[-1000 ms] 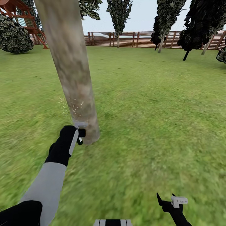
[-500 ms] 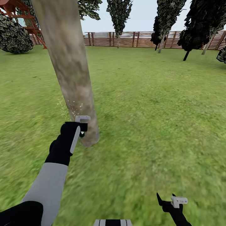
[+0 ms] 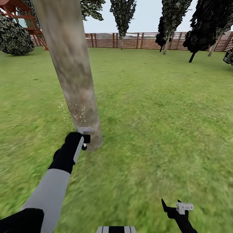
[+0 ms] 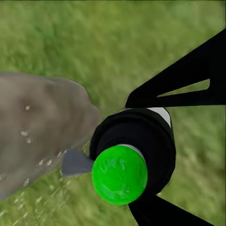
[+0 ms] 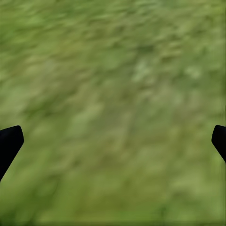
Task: In the garden, pick up the pesticide atomizer on the floor and spray pesticide onto both trees until each tree trunk is fully covered.
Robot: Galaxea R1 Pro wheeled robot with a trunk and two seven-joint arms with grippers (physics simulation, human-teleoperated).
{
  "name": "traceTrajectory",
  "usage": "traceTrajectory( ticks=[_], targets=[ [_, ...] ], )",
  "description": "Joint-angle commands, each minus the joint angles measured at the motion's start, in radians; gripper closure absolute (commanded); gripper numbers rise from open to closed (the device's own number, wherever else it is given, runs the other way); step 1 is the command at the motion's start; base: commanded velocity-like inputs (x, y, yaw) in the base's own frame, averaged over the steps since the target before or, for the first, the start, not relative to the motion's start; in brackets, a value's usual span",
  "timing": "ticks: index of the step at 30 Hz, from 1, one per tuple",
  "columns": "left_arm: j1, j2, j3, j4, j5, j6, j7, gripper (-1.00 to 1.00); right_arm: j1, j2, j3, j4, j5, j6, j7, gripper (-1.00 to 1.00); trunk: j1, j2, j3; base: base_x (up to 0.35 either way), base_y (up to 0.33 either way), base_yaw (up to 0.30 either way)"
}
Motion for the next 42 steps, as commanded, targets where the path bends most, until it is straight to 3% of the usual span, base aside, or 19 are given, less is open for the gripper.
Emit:
traceTrajectory(
  ticks=[1, 5, 7, 9, 12, 14, 25, 35, 42],
  targets=[
    [0.000, 0.001, -0.001, 0.039, -0.004, -0.044, 0.000, 1.00, 0.000, 0.000, 0.000, 0.000, 0.000, 0.000, 0.000, -1.00, 0.000, 0.000, 0.000, 0.000, 0.000, 0.000],
    [0.000, 0.004, 0.001, 0.225, -0.004, -0.180, 0.000, 1.00, 0.000, 0.000, 0.000, 0.000, 0.000, 0.000, 0.001, -1.00, 0.000, 0.000, 0.000, 0.000, 0.000, 0.000],
    [0.000, 0.007, 0.003, 0.382, -0.005, -0.334, 0.006, 1.00, 0.000, 0.000, 0.000, 0.000, 0.000, 0.000, 0.001, -1.00, 0.000, 0.000, 0.000, 0.000, 0.000, 0.000],
    [0.000, 0.010, 0.004, 0.435, -0.007, -0.381, 0.011, 1.00, 0.000, 0.000, 0.000, 0.000, 0.000, 0.000, 0.001, -1.00, 0.000, 0.000, 0.000, 0.000, 0.000, 0.000],
    [0.000, 0.013, 0.030, 0.566, -0.010, -0.518, 0.030, 1.00, 0.000, 0.000, 0.000, 0.000, 0.000, 0.000, 0.001, -1.00, 0.000, 0.000, 0.000, 0.000, 0.000, 0.000],
    [0.000, 0.017, 0.055, 0.599, -0.011, -0.546, 0.043, 1.00, 0.000, 0.000, 0.000, 0.000, 0.000, 0.000, 0.003, -1.00, 0.000, 0.000, 0.000, 0.000, 0.000, 0.000],
    [0.085, 0.020, 0.085, 0.616, -0.008, -0.561, 0.091, 1.00, 0.000, 0.002, 0.000, -0.002, -0.001, 0.000, 0.002, -1.00, 0.000, 0.000, 0.000, 0.012, -0.013, 0.072],
    [0.086, 0.019, 0.089, 0.613, -0.007, -0.563, 0.091, 1.00, 0.000, 0.000, 0.000, 0.000, -0.001, 0.002, 0.001, -1.00, 0.000, 0.000, 0.000, 0.186, -0.226, 0.007],
    [0.086, 0.018, 0.089, 0.616, -0.006, -0.563, 0.091, 1.00, 0.000, 0.001, 0.000, 0.000, -0.001, 0.002, 0.001, -1.00, 0.000, 0.000, 0.000, 0.104, -0.262, 0.235]
  ],
)
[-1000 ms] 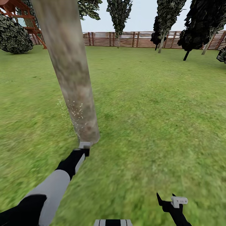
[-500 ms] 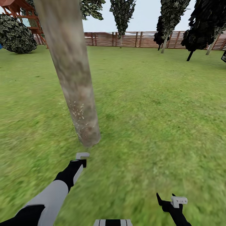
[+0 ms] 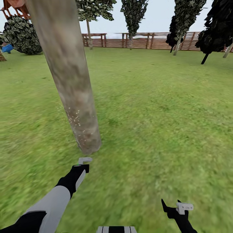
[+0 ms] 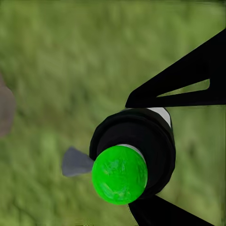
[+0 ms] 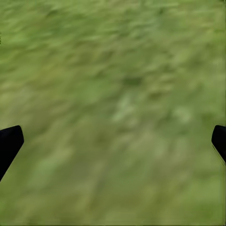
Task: In the garden, pick up the pesticide atomizer on the floor and spray pesticide onto both trees until each tree trunk is fully covered.
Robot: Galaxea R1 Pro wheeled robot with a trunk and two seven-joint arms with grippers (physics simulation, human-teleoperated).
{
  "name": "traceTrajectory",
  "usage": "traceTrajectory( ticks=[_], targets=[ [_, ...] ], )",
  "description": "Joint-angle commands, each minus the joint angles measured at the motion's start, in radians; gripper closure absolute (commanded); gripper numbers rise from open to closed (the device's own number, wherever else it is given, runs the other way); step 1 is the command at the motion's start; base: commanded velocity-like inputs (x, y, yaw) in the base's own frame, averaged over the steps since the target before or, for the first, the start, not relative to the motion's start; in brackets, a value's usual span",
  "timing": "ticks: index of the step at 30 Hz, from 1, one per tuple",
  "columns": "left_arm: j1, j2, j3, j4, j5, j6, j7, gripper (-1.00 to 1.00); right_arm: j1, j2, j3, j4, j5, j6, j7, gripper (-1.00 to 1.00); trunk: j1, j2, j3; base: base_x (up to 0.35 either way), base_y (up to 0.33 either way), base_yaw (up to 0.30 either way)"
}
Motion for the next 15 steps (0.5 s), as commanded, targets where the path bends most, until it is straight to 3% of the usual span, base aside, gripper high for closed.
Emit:
traceTrajectory(
  ticks=[1, 9, 15],
  targets=[
    [0.000, 0.000, 0.000, 0.001, -0.001, 0.000, 0.000, 1.00, 0.000, 0.000, 0.000, 0.000, 0.000, 0.000, 0.000, -1.00, 0.000, 0.000, 0.000, 0.097, -0.265, 0.275],
    [0.000, 0.000, 0.000, 0.003, 0.000, 0.000, 0.000, 1.00, 0.000, 0.000, 0.000, 0.000, 0.000, 0.000, 0.000, -1.00, 0.000, 0.000, 0.000, 0.124, -0.265, 0.263],
    [0.000, 0.000, 0.000, 0.003, 0.000, 0.000, 0.000, 1.00, 0.000, 0.000, 0.000, 0.000, 0.000, 0.000, 0.001, -1.00, 0.000, 0.000, 0.000, 0.156, -0.264, 0.029]
  ],
)
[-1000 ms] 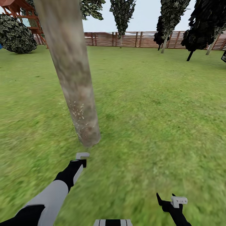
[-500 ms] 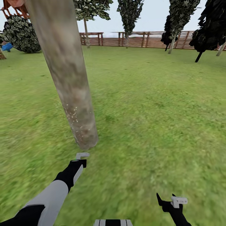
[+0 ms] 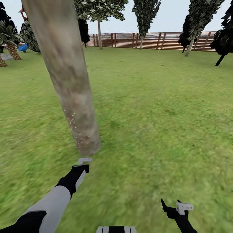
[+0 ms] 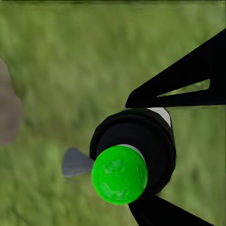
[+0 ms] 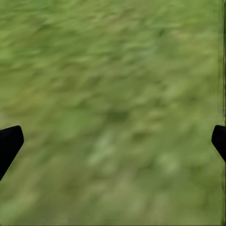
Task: In the garden, pick up the pesticide atomizer on the floor and spray pesticide onto both trees until each tree trunk is fully covered.
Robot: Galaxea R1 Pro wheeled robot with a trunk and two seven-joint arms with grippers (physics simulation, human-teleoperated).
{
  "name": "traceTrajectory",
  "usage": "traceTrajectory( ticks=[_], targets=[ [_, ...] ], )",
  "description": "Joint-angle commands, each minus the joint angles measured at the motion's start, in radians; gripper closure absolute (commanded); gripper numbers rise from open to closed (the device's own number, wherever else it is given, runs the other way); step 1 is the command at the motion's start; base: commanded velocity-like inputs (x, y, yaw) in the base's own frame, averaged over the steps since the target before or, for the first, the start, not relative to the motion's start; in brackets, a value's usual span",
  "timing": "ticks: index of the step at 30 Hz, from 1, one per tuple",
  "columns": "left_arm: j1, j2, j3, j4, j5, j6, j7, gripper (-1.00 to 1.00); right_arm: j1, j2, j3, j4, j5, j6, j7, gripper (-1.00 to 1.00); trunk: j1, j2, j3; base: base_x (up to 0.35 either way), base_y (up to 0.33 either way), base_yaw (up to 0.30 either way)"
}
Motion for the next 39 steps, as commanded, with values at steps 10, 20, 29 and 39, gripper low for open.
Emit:
traceTrajectory(
  ticks=[10, 20, 29, 39],
  targets=[
    [0.000, -0.001, 0.000, 0.001, 0.000, 0.000, 0.000, 1.00, 0.000, 0.000, 0.000, 0.000, 0.000, 0.000, -0.001, -1.00, 0.000, 0.000, 0.000, 0.131, -0.266, 0.198],
    [0.000, -0.003, 0.000, 0.003, 0.000, 0.000, 0.000, 1.00, 0.000, 0.000, 0.000, 0.000, 0.001, 0.000, -0.001, -1.00, 0.000, 0.000, 0.000, 0.002, -0.276, 0.278],
    [0.000, -0.003, 0.000, 0.004, 0.000, 0.000, 0.000, 1.00, 0.000, 0.000, 0.000, 0.000, 0.000, 0.000, 0.001, -1.00, 0.000, 0.000, 0.000, 0.000, -0.277, 0.171],
    [0.000, -0.002, 0.000, 0.004, 0.000, 0.000, 0.000, 1.00, 0.000, 0.000, 0.000, 0.000, 0.001, 0.000, 0.000, -1.00, 0.000, 0.000, 0.000, 0.000, -0.277, 0.070]
  ],
)
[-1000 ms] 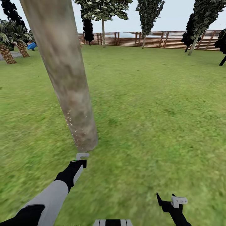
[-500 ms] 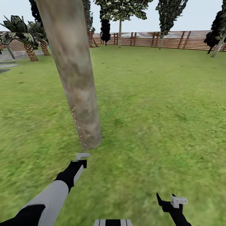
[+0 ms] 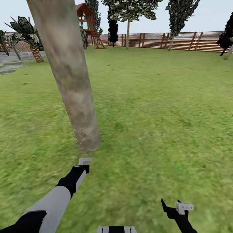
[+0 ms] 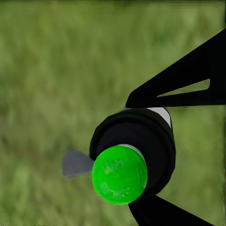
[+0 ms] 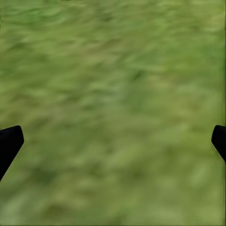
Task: In the garden, pick up the pesticide atomizer on the floor and spray pesticide onto both trees until each tree trunk is fully covered.
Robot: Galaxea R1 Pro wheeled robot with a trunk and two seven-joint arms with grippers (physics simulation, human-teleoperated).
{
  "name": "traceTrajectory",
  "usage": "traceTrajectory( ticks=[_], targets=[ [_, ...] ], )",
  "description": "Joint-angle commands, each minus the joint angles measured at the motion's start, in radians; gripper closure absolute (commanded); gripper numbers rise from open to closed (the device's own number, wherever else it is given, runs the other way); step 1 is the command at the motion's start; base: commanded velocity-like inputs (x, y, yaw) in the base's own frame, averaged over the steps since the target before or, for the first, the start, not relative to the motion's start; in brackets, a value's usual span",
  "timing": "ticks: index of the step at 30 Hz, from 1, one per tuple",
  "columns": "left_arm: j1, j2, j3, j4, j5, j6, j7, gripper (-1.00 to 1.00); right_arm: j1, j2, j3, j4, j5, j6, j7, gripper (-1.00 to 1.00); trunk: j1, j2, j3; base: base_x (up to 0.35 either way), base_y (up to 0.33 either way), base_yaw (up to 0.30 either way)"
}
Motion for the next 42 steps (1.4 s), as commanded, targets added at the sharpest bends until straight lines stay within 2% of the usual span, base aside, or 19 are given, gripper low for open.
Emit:
traceTrajectory(
  ticks=[1, 11, 24, 42],
  targets=[
    [0.000, 0.000, 0.000, 0.000, -0.001, 0.000, 0.000, 1.00, 0.000, 0.000, 0.000, 0.000, 0.000, 0.000, 0.000, -1.00, 0.000, 0.000, 0.000, 0.000, -0.277, 0.260],
    [0.000, 0.001, 0.000, 0.000, -0.001, 0.000, 0.000, 1.00, 0.000, 0.000, 0.000, 0.000, 0.000, 0.000, -0.001, -1.00, 0.000, 0.000, 0.000, 0.012, -0.277, 0.266],
    [0.000, 0.001, 0.000, 0.000, -0.001, 0.000, 0.000, 1.00, 0.000, 0.000, 0.000, 0.000, 0.000, 0.000, -0.001, -1.00, 0.000, 0.000, -0.002, 0.133, -0.276, 0.056],
    [0.000, 0.002, 0.001, -0.001, -0.001, 0.000, 0.000, 1.00, 0.000, 0.000, 0.000, 0.000, 0.000, 0.000, -0.002, -1.00, 0.000, 0.000, -0.002, 0.092, -0.260, 0.269]
  ],
)
